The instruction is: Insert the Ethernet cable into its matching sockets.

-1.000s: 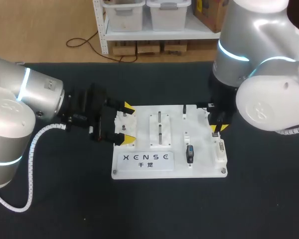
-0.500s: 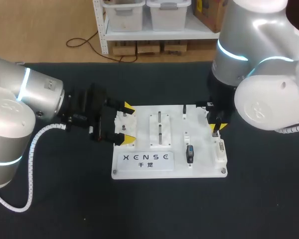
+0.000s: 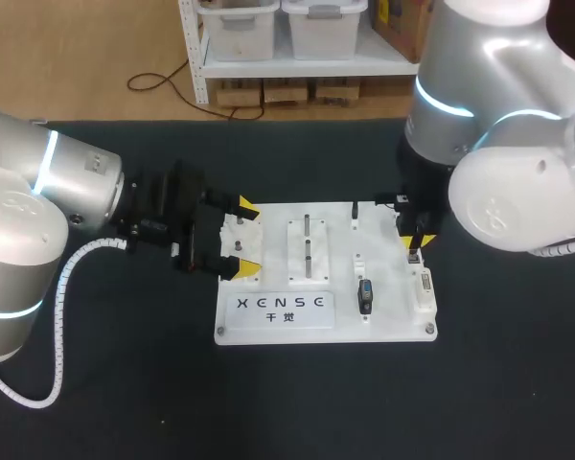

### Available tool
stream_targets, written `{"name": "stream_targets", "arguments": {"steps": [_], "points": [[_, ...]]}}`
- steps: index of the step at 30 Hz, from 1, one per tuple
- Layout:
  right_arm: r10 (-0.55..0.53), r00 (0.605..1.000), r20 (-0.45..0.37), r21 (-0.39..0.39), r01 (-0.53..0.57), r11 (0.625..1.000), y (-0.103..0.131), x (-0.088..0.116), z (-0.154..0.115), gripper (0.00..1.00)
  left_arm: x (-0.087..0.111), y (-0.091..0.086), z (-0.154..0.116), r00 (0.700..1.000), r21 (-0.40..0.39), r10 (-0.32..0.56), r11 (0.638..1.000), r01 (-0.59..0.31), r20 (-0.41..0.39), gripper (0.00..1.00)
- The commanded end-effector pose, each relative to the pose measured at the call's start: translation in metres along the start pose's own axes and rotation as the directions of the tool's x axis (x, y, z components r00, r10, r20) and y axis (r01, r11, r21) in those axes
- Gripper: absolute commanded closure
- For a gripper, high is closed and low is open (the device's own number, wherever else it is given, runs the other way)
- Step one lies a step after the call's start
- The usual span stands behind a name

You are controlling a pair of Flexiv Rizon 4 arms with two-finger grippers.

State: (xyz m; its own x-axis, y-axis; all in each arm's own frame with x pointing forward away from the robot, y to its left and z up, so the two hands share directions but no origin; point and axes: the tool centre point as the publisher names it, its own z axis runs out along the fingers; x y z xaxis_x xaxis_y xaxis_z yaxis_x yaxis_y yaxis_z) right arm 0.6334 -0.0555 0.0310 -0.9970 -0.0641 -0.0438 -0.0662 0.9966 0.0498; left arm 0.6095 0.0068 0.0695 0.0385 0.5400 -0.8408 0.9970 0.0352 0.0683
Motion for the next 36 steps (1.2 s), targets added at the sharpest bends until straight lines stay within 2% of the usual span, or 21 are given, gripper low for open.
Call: {"name": "stream_targets", "arguments": {"steps": [1,17,36], "points": [[-0.007,1.000,0.014,0.034,0.006,0.999,-0.001,-0.001,-0.001,1.00,0.001,0.000,0.001,1.000,-0.003,0.000,1.000,0.000,0.001,0.00],[-0.002,1.000,-0.005,0.003,0.002,1.000,0.000,0.001,0.004,1.00,0.001,0.000,0.001,1.000,-0.003,0.000,1.000,0.000,0.001,0.00],[0.000,1.000,-0.011,-0.005,0.000,1.000,-0.003,0.003,-0.006,1.00,0.001,0.000,0.001,1.000,-0.003,0.000,1.000,0.000,0.001,0.00]]}}
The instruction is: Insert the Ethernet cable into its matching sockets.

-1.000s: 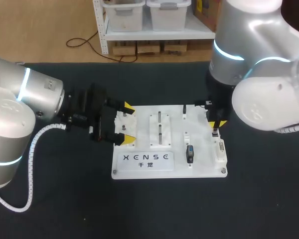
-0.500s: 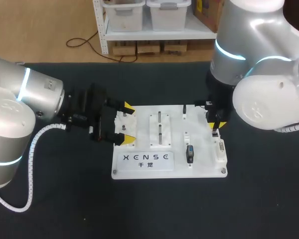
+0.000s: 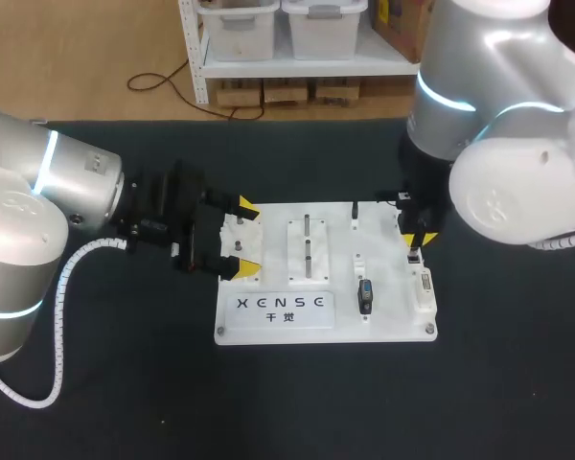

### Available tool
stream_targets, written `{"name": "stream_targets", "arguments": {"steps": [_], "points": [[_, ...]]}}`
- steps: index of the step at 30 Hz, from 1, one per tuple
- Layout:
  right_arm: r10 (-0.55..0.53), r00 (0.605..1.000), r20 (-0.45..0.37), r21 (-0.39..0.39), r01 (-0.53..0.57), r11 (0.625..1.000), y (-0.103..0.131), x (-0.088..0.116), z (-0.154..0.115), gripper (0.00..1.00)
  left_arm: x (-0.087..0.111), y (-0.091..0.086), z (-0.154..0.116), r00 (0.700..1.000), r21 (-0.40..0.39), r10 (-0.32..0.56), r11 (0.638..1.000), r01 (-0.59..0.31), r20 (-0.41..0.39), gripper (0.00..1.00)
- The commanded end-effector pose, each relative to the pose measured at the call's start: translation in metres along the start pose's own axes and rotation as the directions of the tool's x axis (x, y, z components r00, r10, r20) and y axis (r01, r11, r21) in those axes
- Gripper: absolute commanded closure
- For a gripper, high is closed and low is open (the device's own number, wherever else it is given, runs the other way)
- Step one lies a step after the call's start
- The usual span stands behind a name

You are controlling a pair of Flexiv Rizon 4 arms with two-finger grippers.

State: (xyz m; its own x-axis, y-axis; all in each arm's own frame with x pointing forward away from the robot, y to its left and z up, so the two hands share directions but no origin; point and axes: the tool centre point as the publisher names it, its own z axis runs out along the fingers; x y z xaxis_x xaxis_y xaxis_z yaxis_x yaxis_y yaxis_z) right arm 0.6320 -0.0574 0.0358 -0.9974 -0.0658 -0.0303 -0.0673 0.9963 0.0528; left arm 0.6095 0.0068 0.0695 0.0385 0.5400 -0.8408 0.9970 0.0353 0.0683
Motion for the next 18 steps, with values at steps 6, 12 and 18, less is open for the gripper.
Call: {"name": "stream_targets", "arguments": {"steps": [6,12,18], "points": [[0.002,1.000,-0.001,-0.007,-0.002,1.000,-0.0005,0.0038,0.0006,1.00,0.0008,-0.0002,0.0010,1.000,-0.003,0.000,1.000,0.000,0.001,0.00],[0.000,1.000,-0.010,-0.012,0.000,1.000,0.0014,0.0044,0.0050,1.00,0.0008,-0.0002,0.0010,1.000,-0.003,0.000,1.000,0.000,0.001,0.00],[-0.001,1.000,-0.006,-0.013,0.001,1.000,0.0015,0.0035,0.0063,1.00,0.0008,-0.0002,0.0010,1.000,-0.003,0.000,1.000,0.000,0.001,0.00]]}}
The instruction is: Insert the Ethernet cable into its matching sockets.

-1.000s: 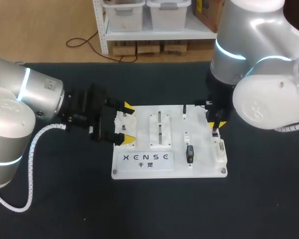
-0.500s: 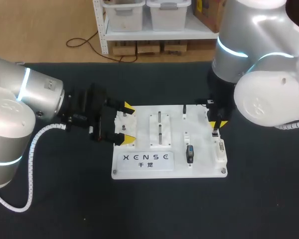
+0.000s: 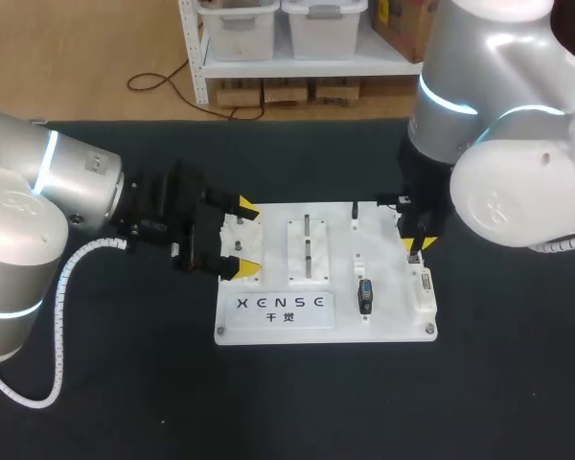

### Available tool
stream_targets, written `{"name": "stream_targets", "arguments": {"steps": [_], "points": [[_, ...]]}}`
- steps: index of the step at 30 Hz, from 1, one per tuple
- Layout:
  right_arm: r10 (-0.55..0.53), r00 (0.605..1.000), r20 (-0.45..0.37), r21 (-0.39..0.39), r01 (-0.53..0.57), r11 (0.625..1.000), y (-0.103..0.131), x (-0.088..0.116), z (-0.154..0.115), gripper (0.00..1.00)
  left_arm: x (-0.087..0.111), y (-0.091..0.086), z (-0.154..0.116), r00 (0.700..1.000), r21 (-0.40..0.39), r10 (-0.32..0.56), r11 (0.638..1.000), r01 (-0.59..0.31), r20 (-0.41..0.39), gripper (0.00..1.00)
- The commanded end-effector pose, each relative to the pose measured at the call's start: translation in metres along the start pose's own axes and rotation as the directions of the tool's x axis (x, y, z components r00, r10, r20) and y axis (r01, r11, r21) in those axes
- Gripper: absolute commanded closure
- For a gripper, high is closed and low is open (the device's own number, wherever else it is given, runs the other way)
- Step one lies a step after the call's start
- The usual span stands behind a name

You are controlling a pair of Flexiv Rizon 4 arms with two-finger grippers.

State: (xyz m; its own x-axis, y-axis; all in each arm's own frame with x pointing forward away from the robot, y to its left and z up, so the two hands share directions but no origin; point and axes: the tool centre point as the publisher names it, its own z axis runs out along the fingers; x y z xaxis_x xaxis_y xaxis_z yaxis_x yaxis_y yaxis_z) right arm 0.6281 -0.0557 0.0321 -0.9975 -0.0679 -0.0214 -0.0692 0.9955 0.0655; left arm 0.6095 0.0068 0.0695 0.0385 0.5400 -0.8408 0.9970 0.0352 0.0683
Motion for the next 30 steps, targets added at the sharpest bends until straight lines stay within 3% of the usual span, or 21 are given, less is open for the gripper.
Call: {"name": "stream_targets", "arguments": {"steps": [1,30], "points": [[0.000,1.000,0.004,0.001,0.000,1.000,-0.0005,-0.0009,0.0026,1.00,0.0008,-0.0002,0.0010,1.000,-0.003,0.000,1.000,0.000,0.001,0.00],[-0.006,1.000,-0.005,0.002,0.006,1.000,-0.0002,-0.0007,0.0096,1.00,0.0008,-0.0002,0.0010,1.000,-0.003,0.000,1.000,0.000,0.001,0.00]]}}
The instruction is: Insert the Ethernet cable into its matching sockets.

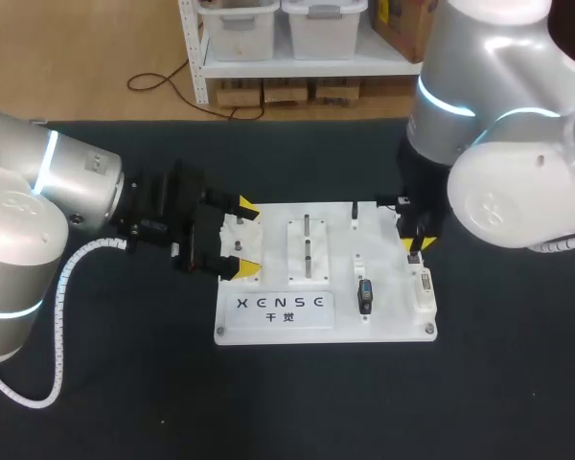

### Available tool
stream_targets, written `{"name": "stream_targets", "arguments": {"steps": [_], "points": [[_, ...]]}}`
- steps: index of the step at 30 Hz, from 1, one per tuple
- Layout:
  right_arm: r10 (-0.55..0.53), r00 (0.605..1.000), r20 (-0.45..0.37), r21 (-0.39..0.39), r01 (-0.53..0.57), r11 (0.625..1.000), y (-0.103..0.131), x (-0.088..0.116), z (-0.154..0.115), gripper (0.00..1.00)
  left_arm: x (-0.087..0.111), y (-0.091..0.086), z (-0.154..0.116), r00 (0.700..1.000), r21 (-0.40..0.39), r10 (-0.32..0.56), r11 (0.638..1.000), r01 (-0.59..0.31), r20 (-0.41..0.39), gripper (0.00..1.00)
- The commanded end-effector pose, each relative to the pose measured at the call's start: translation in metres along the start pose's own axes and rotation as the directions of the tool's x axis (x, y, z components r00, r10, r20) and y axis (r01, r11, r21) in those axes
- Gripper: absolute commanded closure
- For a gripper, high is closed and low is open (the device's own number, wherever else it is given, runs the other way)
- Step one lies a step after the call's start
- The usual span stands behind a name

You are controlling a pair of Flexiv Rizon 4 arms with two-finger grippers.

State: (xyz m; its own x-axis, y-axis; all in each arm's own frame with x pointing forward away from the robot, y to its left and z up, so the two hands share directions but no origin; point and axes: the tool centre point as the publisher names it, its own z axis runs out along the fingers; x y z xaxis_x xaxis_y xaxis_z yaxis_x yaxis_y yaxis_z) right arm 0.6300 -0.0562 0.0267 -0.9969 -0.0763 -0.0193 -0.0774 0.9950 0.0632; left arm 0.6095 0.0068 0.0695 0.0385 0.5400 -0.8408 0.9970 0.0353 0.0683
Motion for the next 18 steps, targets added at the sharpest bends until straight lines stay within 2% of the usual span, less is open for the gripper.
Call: {"name": "stream_targets", "arguments": {"steps": [1,18], "points": [[0.004,1.000,-0.004,-0.001,-0.004,1.000,0.001,0.001,0.005,1.00,0.001,0.000,0.001,1.000,-0.003,0.000,1.000,0.000,0.001,0.00],[0.007,1.000,-0.026,0.004,-0.007,1.000,-0.001,0.001,0.023,1.00,0.001,0.000,0.001,1.000,-0.003,0.000,1.000,0.000,0.001,0.00]]}}
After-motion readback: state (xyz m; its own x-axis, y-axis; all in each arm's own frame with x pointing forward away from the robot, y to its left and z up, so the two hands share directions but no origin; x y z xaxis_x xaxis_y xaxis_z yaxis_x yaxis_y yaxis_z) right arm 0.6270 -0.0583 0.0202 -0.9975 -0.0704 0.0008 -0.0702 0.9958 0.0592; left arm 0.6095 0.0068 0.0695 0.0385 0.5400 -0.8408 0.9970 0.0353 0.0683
